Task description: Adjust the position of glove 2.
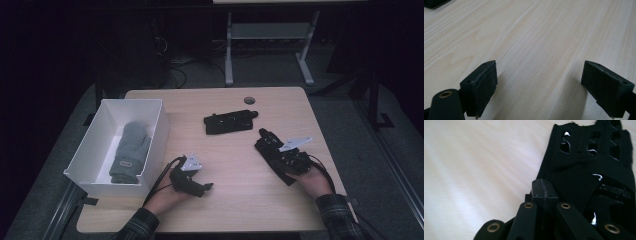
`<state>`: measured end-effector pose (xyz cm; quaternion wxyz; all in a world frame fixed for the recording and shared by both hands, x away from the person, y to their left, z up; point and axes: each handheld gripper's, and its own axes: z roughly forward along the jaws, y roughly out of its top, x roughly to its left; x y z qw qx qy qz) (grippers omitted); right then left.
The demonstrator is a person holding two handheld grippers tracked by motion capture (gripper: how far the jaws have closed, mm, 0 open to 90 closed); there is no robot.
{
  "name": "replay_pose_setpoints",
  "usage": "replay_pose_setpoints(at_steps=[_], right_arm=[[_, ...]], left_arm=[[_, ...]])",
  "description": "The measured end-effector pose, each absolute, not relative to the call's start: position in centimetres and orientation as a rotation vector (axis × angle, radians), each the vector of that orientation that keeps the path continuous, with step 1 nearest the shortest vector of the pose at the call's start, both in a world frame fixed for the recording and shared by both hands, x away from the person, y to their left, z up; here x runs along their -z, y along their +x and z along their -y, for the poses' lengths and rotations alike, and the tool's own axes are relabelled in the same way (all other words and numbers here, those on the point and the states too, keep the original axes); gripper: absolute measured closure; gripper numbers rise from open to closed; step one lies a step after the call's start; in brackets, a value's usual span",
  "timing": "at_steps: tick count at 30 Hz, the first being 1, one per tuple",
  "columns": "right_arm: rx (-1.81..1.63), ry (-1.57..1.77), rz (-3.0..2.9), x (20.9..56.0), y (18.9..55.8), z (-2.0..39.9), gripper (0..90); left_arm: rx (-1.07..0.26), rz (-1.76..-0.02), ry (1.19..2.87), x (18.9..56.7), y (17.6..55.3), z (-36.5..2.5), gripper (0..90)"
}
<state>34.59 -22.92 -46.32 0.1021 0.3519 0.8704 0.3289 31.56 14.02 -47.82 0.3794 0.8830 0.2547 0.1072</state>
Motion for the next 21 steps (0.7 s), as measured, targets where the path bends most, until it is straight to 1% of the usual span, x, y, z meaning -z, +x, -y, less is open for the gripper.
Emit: replay_pose_setpoints(at_steps=[7,11,16,21], right_arm=[[-0.990,0.907,-2.650,46.2,31.9,19.8,90.0],[-0.988,0.862,-2.655,46.0,31.5,19.1,90.0],[-1.029,0.897,-2.572,44.9,32.3,20.8,89.2],[-0.997,0.983,-2.500,44.9,35.2,22.9,89.3]], left_arm=[[-0.271,-0.659,2.249,47.8,31.5,-14.0,12.7],[-0.270,-0.659,2.248,47.8,31.5,-14.0,12.7],[-0.278,-0.647,2.259,47.8,31.6,-14.0,12.7],[-0.276,-0.653,2.258,47.8,31.6,-14.0,12.7]])
